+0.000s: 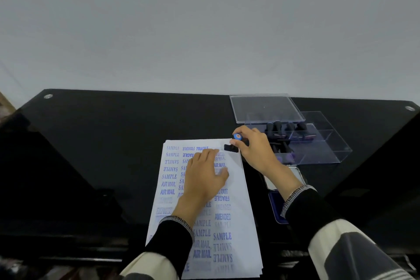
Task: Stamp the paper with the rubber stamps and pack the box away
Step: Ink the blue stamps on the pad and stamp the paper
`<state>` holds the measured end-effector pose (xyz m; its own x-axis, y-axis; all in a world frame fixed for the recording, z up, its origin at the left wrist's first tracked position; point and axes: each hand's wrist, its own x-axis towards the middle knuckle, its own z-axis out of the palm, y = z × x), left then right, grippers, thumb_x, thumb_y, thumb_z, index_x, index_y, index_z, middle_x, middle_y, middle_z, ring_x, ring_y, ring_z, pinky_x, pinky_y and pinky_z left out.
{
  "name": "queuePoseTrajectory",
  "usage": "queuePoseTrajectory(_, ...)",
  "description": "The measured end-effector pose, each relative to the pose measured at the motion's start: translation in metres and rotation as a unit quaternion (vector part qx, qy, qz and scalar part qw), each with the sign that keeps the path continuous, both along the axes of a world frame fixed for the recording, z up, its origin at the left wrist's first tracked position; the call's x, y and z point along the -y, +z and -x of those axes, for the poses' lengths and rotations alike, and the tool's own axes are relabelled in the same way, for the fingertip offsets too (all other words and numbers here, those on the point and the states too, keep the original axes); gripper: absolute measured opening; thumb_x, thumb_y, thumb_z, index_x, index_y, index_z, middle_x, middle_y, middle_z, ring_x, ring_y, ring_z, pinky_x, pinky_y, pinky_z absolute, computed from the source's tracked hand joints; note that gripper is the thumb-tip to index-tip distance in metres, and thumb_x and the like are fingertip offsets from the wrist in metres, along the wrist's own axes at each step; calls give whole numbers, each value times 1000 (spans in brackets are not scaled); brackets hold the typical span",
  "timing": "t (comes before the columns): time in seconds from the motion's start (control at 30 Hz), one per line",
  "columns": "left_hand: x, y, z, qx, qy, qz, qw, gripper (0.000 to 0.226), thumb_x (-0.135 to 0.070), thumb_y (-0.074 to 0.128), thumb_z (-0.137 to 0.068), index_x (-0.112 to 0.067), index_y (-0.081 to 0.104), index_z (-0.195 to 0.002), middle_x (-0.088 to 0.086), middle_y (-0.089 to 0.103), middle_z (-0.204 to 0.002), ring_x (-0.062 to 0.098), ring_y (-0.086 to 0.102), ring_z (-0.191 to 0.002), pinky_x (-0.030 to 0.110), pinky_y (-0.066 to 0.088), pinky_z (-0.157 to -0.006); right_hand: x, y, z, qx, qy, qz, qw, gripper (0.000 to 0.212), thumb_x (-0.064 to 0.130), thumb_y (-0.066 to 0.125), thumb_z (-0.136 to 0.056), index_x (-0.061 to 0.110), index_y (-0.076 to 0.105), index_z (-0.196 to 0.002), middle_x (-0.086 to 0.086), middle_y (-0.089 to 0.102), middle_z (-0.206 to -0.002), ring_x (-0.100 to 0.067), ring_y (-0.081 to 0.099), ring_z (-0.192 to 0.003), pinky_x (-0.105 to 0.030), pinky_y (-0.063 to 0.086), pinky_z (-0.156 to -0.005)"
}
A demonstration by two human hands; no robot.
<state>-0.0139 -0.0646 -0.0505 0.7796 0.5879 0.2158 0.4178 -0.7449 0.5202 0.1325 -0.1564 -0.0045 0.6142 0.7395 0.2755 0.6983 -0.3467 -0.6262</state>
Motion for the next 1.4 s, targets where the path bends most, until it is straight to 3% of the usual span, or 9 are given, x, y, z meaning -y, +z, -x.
queuePoseTrajectory(0.5,0,-6,-3,-8,0,-55,998,53,-48,47,-89,-30,45,-140,-9,43,-134,12,37,-118,30,27,-102,-1,-2,5,36,-4,41,998,19,32,59,-91,24,59,-109,1,48,-82,-24,50,-88,-39,49,-77)
queuePoseTrajectory(0.9,0,-7,-4,-8,2,-55,998,50,-47,47,-90,-31,48,-137,-9,42,-134,12,37,-118,28,26,-102,-2,-2,6,43,-12,68,997,25,36,56,-93,28,57,-117,0,48,-88,-24,46,-94,-36,48,-77)
queuePoseTrajectory(1.4,0,-8,-5,-14,5,-51,999,49,-48,46,-90,-30,49,-136,-9,41,-136,12,36,-120,29,25,-104,-1,3,11,54,-19,110,992,28,37,51,-95,28,55,-121,-1,51,-96,-23,42,-98,-28,35,-79)
